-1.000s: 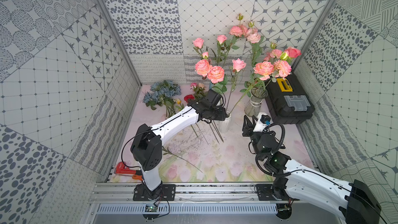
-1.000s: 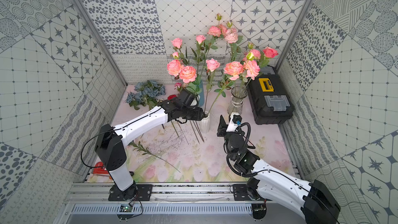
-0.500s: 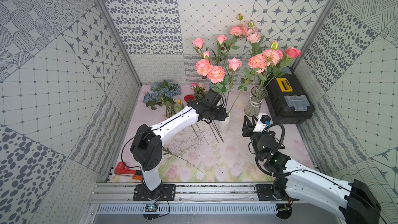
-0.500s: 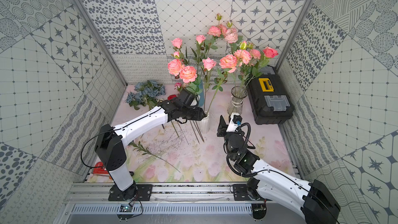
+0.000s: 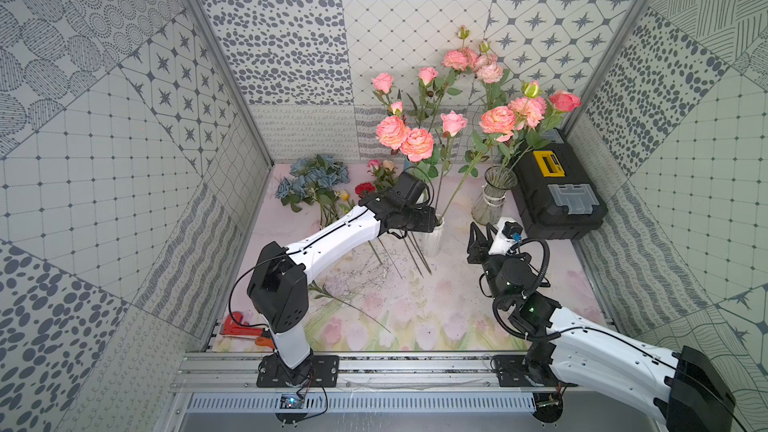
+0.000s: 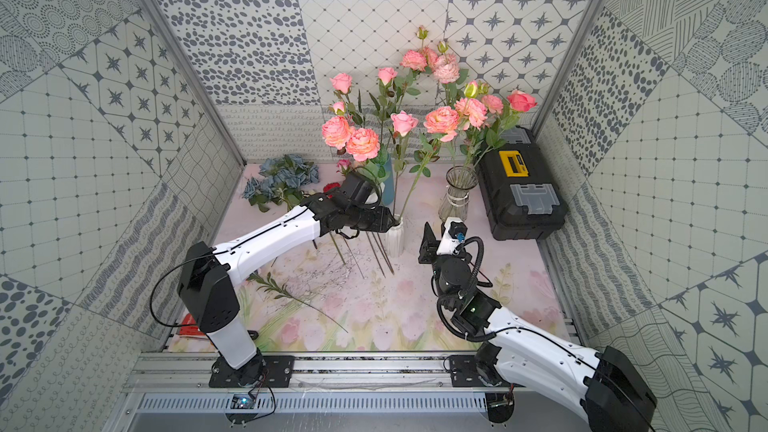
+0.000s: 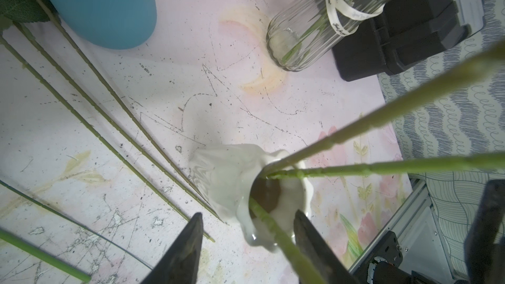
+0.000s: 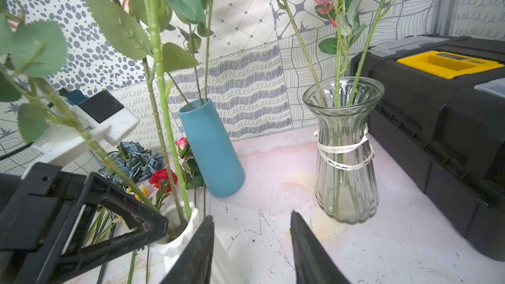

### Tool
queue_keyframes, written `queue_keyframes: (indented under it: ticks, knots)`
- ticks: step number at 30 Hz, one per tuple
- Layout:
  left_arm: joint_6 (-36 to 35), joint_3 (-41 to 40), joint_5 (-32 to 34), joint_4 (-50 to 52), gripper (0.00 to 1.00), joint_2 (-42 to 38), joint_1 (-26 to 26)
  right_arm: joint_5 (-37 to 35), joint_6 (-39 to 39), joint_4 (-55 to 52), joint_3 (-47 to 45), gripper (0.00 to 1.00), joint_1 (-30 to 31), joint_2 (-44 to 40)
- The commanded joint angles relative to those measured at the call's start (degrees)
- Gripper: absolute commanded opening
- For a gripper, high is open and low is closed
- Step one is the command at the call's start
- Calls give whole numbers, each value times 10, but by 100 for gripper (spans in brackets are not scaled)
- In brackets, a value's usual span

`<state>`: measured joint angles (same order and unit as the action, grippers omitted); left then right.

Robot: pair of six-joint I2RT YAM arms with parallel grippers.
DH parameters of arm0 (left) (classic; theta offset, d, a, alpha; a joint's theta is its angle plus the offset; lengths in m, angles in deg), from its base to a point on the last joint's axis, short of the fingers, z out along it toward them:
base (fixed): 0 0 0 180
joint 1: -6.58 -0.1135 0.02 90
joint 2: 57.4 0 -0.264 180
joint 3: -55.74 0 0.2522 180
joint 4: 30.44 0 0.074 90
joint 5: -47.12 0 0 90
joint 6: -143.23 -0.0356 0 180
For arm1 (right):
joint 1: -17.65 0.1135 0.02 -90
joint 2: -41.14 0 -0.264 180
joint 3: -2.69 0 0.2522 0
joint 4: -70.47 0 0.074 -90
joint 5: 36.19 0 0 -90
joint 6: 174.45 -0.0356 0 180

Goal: Place the pink flowers into the vase
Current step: Place the flower in the vase.

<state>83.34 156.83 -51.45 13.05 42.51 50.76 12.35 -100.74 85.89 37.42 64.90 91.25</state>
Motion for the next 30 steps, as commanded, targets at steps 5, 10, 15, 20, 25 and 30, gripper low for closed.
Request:
queue_keyframes:
  ticks: [5, 10, 15, 20, 25, 30]
  knots:
    - [-4, -3, -3, -11, 54, -10, 6, -3, -11, 17, -5, 46, 3, 8]
    - [-4, -5, -5, -12, 54, -11, 6, -5, -10, 18, -5, 47, 3, 8]
    - [-2, -8, -3, -10, 54, -14, 11, -5, -11, 18, -5, 47, 3, 8]
    - [1, -18, 4, -11, 54, -21, 15, -4, -12, 18, -6, 47, 3, 6]
    - [3, -25, 8, -10, 54, -28, 17, -4, -12, 18, -6, 47, 3, 6]
    - [4, -28, 12, -9, 54, -31, 18, -4, -12, 19, -7, 47, 3, 7]
